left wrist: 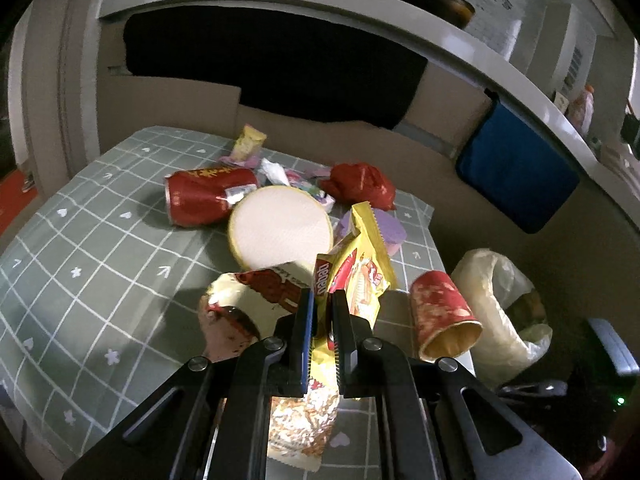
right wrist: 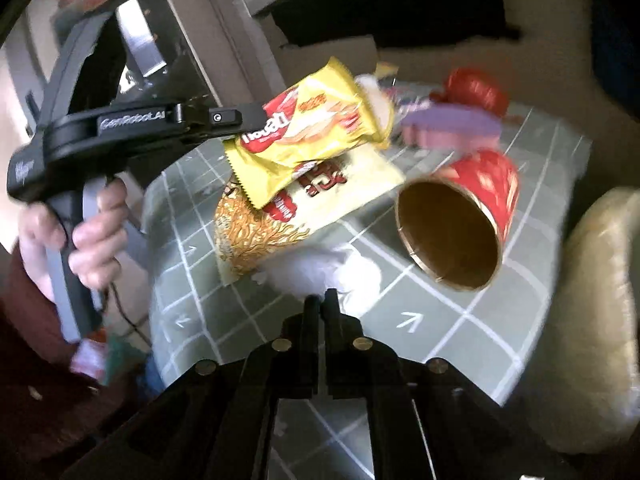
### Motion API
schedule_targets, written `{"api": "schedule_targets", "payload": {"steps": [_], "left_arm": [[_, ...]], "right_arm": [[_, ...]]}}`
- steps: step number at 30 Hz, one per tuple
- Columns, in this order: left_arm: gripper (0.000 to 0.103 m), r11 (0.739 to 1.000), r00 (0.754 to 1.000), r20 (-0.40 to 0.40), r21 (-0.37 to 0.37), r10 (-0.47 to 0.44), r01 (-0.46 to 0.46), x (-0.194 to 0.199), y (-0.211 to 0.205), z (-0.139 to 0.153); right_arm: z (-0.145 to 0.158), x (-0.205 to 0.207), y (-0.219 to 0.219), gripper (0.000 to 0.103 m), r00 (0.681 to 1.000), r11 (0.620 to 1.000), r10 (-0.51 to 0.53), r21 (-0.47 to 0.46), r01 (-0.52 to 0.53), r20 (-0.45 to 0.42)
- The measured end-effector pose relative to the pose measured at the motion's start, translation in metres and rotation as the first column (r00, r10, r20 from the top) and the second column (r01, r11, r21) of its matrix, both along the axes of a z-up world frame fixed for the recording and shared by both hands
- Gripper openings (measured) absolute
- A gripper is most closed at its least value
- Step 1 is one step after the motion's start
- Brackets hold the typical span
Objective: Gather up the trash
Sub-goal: 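Grasp and lift the red paper cup with the right tool while the left tool holds the packet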
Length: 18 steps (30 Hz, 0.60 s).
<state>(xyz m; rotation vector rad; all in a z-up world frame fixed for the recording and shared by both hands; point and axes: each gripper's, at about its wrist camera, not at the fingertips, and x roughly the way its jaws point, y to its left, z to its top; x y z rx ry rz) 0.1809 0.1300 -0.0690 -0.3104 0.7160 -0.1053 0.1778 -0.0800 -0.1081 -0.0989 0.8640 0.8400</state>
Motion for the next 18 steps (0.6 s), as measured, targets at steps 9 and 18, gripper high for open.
{"api": "schedule_targets", "payload": {"steps": [9, 18], "left_arm": [[0.009, 0.998, 0.999, -0.002, -0.047, 0.039, -0.039, -0.005, 0.018, -0.001], [0.009, 0.997, 0.997, 0.019, -0.026, 0.072, -0.071, -0.015, 0.023, 0.0]], "right_arm": [[0.039, 0.036, -0.058, 0.045, 0.94, 0.96, -0.272, 0.126, 0.251, 0.204], [-0.002, 0.091, -0.026, 0.055, 0.972, 0.961, -0.236, 0.143, 0.236, -0.02]]}}
